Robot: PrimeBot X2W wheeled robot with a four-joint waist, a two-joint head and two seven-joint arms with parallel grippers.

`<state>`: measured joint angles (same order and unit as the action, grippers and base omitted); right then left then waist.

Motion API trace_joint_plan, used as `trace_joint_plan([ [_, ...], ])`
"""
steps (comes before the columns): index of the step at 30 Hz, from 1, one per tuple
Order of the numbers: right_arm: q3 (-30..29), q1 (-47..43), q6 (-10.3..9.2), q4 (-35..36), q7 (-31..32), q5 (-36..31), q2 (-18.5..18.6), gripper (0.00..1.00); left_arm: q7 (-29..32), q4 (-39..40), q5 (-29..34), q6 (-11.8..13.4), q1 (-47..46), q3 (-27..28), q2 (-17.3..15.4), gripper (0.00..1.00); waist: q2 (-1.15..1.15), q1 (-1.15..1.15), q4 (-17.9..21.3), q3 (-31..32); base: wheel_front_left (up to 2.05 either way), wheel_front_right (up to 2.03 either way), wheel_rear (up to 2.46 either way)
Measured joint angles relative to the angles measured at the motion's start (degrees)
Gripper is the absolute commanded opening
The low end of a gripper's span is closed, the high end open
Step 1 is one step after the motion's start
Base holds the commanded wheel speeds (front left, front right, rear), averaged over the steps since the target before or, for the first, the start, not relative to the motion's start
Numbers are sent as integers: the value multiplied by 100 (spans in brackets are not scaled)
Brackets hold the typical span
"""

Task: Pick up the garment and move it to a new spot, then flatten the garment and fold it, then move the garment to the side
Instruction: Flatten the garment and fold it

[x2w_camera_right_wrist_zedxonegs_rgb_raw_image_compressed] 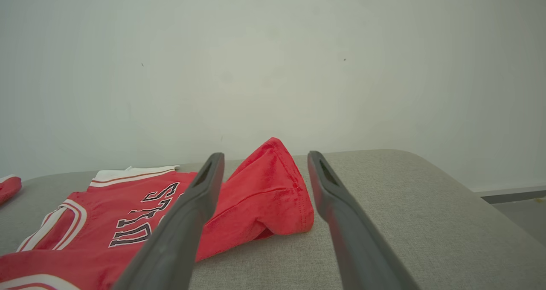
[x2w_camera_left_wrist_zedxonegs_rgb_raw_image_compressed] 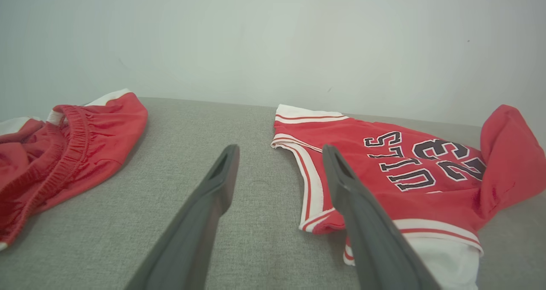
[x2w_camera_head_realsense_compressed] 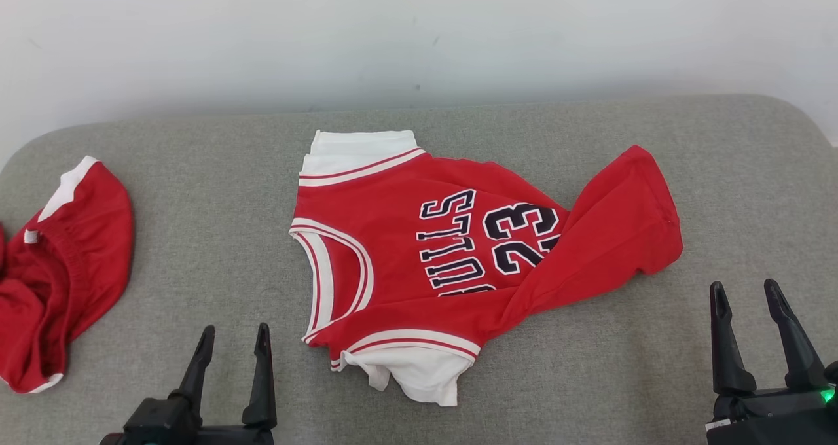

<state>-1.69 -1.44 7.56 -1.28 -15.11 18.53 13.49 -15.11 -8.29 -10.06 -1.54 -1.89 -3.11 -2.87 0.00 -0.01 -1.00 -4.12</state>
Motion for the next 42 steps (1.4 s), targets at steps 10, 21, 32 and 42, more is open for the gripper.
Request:
trace_joint_plan([
  [10,75,23,0,1,0,-9,-44,100,0,-313,42,-158,-2,-746,1,100,0,0,-30,-72,0,0,0],
  [21,135,185,-1,-59,-2,43,-77,100,0,-1241,-221,-137,-177,-1611,10,100,0,1,266,-242,0,0,0],
  [32,13,270,0,-127,-1,63,-156,100,-1,-1919,-531,-87,-918,-1522,9,0,1,1,548,-492,0,0,0],
  [42,-56,173,0,-276,-1,96,-245,100,-1,-1471,-457,-157,-607,-1416,-24,0,0,1,100,-396,0,0,0],
])
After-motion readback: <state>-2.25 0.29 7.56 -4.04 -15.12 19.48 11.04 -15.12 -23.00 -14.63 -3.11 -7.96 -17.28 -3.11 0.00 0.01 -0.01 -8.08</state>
